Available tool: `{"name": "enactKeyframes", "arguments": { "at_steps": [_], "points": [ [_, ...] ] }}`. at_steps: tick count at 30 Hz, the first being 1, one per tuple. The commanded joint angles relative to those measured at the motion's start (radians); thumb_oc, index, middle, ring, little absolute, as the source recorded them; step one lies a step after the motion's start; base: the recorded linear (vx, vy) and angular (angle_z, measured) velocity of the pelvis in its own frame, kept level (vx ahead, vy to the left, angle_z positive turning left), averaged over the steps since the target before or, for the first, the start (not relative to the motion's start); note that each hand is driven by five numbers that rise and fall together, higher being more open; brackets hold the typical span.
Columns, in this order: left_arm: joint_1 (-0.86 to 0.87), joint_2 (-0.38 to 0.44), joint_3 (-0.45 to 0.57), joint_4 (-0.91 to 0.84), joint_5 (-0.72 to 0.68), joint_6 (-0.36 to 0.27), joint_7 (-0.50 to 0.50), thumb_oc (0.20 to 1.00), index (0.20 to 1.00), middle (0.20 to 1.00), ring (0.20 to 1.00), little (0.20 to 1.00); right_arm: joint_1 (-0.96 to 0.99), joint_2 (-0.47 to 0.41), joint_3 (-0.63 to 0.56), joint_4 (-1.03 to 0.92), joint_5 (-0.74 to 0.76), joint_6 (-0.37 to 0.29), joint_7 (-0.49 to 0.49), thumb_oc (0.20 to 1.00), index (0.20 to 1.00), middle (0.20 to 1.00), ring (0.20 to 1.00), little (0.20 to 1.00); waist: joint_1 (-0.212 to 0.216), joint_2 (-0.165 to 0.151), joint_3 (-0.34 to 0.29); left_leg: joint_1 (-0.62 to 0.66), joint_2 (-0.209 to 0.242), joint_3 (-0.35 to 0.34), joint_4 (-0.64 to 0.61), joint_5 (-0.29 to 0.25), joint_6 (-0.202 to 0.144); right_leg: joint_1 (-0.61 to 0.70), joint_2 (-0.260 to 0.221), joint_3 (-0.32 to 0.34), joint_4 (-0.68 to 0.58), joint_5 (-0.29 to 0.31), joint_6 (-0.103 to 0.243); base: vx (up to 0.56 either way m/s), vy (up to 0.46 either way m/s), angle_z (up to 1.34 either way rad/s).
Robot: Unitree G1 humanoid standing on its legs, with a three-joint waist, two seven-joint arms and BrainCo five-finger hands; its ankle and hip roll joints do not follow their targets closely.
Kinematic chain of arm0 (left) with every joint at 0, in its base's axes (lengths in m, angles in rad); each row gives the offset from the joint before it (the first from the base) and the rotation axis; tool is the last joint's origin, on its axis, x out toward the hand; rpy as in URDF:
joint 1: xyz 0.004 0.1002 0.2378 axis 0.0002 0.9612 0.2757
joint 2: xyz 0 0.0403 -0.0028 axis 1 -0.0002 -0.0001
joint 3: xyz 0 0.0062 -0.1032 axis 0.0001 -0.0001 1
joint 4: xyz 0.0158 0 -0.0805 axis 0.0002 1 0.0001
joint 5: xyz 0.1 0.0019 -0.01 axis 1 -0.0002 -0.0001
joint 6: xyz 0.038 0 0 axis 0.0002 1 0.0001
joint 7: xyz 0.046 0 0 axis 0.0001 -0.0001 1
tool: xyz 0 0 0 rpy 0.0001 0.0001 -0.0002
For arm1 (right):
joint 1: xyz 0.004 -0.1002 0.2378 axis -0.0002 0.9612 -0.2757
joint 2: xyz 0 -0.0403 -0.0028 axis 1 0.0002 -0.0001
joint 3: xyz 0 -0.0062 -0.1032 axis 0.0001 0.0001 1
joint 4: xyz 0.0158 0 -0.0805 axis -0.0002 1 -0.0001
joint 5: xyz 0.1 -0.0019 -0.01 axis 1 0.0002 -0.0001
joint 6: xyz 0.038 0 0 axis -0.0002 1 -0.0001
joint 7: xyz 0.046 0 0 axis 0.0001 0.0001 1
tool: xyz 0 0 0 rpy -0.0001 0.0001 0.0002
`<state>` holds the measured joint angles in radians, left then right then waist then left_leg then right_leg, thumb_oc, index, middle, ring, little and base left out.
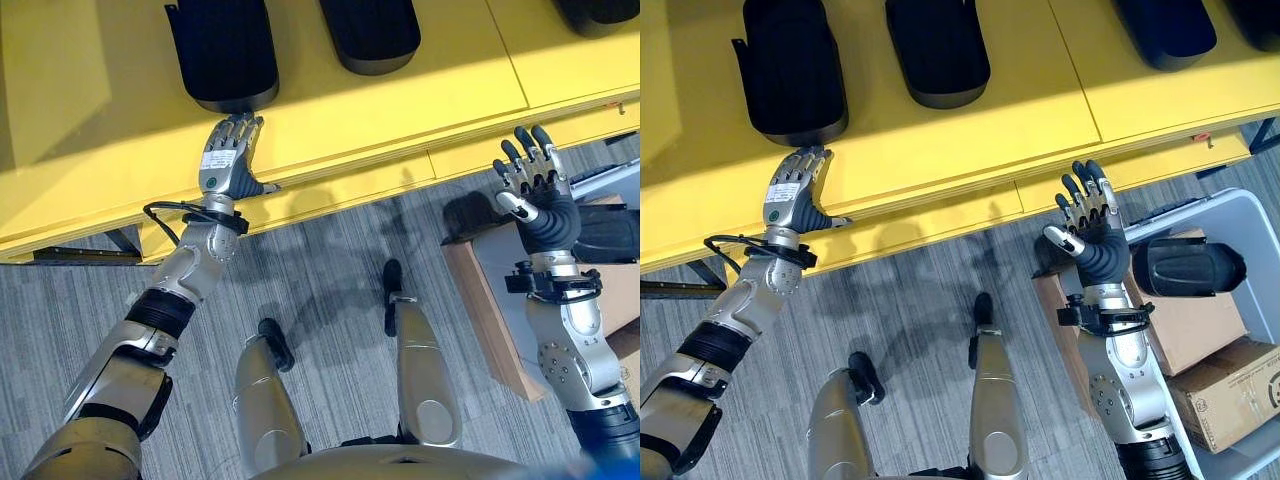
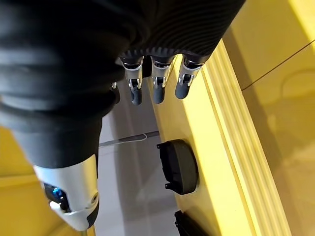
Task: Move parts from the plastic box to the shelf.
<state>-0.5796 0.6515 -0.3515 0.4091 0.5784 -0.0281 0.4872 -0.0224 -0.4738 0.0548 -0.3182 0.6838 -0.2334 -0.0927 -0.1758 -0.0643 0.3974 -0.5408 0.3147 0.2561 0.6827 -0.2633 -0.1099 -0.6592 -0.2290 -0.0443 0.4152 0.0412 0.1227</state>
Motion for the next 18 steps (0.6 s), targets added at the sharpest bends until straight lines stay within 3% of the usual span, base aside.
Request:
{"name": "enactKeyframes", "arguments": {
  "at_steps": [1,6,13,15,17,18],
  "points": [
    [-0.079,0.041,-0.002,0.052,-0.013,0.000,0.016,1.000,1.000,1.000,1.000,1.000,0.015,-0.026,-0.018,-0.074,0.005,-0.047,0.004,1.000,1.000,1.000,1.000,1.000,-0.018,-0.008,-0.050,-0.055,0.006,-0.062,-0.112,0.189,-0.025,0.032,-0.032,0.024,0.178,-0.135,0.023,0.00,0.000,0.00],
    [-0.072,0.025,-0.016,0.066,-0.014,-0.007,0.009,1.000,1.000,1.000,1.000,1.000,0.016,-0.024,-0.010,-0.075,0.009,-0.049,0.010,1.000,1.000,1.000,1.000,1.000,-0.018,-0.009,-0.049,-0.056,0.005,-0.062,-0.116,0.192,-0.025,0.031,-0.032,0.025,0.171,-0.130,0.023,0.00,0.000,0.00],
    [0.102,-0.023,-0.042,-0.064,-0.031,-0.078,-0.087,1.000,1.000,1.000,1.000,1.000,0.018,-0.018,-0.016,-0.088,0.002,-0.049,0.015,1.000,1.000,1.000,1.000,1.000,-0.002,-0.006,-0.040,-0.048,-0.002,-0.071,-0.122,0.192,-0.020,0.039,-0.033,0.021,0.181,-0.136,0.019,0.00,-0.006,0.01],
    [0.171,-0.031,-0.047,-0.117,-0.088,-0.123,-0.136,1.000,1.000,1.000,1.000,1.000,0.010,-0.015,-0.016,-0.087,0.009,-0.045,0.018,1.000,1.000,1.000,1.000,1.000,0.005,-0.004,-0.032,-0.050,-0.007,-0.070,-0.134,0.222,-0.010,0.040,-0.031,0.017,0.172,-0.112,0.010,-0.11,-0.040,0.04],
    [0.230,-0.044,-0.040,-0.143,-0.168,-0.155,-0.181,1.000,1.000,1.000,1.000,1.000,0.014,-0.018,-0.017,-0.088,0.015,-0.041,0.028,1.000,1.000,1.000,1.000,1.000,0.010,0.001,-0.033,-0.027,-0.006,-0.071,-0.137,0.202,-0.021,0.060,-0.031,0.017,0.176,-0.133,0.014,-0.01,-0.019,0.00],
    [0.261,-0.055,-0.039,-0.149,-0.220,-0.168,-0.207,1.000,1.000,1.000,1.000,1.000,0.014,-0.020,-0.017,-0.087,0.017,-0.037,0.030,1.000,1.000,1.000,1.000,1.000,0.013,0.001,-0.029,-0.029,-0.007,-0.065,-0.149,0.230,-0.012,0.057,-0.029,0.015,0.166,-0.109,0.008,-0.01,-0.030,-0.03]
  ]
}}
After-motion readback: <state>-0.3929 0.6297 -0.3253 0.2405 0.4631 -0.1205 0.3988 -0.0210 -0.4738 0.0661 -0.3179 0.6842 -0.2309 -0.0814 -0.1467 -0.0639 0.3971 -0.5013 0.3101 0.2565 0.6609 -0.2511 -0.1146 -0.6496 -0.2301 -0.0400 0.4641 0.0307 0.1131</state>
